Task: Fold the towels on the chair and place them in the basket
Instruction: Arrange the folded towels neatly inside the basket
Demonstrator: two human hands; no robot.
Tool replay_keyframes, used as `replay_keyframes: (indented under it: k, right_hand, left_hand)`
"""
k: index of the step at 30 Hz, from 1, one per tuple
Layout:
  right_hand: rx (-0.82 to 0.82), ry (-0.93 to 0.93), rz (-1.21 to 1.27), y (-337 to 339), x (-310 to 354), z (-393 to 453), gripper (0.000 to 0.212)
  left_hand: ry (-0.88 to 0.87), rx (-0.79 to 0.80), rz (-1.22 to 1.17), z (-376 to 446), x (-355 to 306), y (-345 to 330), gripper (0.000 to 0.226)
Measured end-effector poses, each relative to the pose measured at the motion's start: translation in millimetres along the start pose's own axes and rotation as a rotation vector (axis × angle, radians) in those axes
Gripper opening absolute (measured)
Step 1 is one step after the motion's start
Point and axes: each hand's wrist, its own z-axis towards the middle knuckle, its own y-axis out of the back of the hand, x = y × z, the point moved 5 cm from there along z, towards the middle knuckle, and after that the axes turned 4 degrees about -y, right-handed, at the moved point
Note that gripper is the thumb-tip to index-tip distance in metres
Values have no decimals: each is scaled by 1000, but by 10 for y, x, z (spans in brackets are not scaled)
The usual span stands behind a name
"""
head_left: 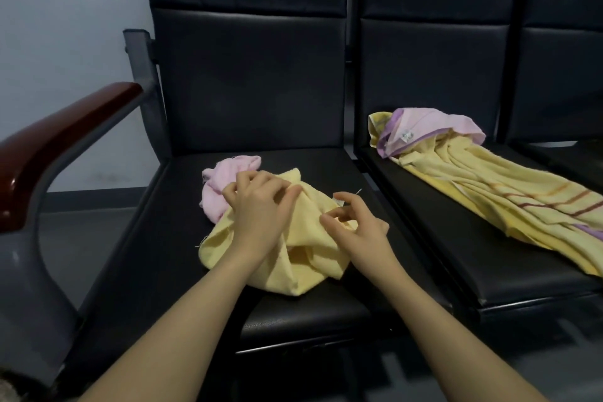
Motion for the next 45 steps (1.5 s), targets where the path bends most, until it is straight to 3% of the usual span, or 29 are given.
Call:
replay_keyframes:
  k: [3, 8, 12, 16, 19, 22, 24, 27, 30, 35, 38, 41, 45]
  right_hand:
    - [40, -37, 39, -99, 33, 3, 45]
    - [98, -37, 188, -167, 96, -1, 39]
    - [147, 70, 168, -184, 170, -37, 19]
    - [44, 187, 301, 0, 329, -60, 12]
    - [62, 224, 301, 133, 408, -30, 13]
    - [89, 211, 333, 212, 407, 4, 11]
    - [115, 177, 407, 246, 387, 21, 12]
    - [114, 154, 443, 310, 380, 30, 7]
    - [35, 149, 400, 324, 349, 55, 8]
    - [-243, 334, 97, 280, 389, -12, 11]
    - [-227, 268, 89, 167, 368, -77, 21]
    - [-182, 144, 224, 81, 347, -83, 18]
    - [-199, 149, 428, 110, 451, -125, 20]
  left_hand:
    - [98, -46, 18, 38, 67, 80, 17]
    - [216, 9, 88, 23, 273, 51, 18]
    - [268, 31, 100, 58, 327, 90, 21]
    - [172, 74, -144, 58, 141, 128, 36]
    - [47, 206, -339, 6, -64, 102, 51]
    - [-39, 291, -415, -80, -167, 49, 33]
    - [16, 296, -487, -104, -170, 40, 22]
    - [108, 317, -569, -128, -149, 18, 28]
    - [153, 309, -543, -125, -167, 46, 17]
    - [208, 190, -498, -62, -188, 115, 10]
    - [245, 207, -531, -48, -191, 117, 9]
    - [184, 231, -507, -71, -226, 139, 16]
    - [158, 234, -495, -100, -235, 178, 16]
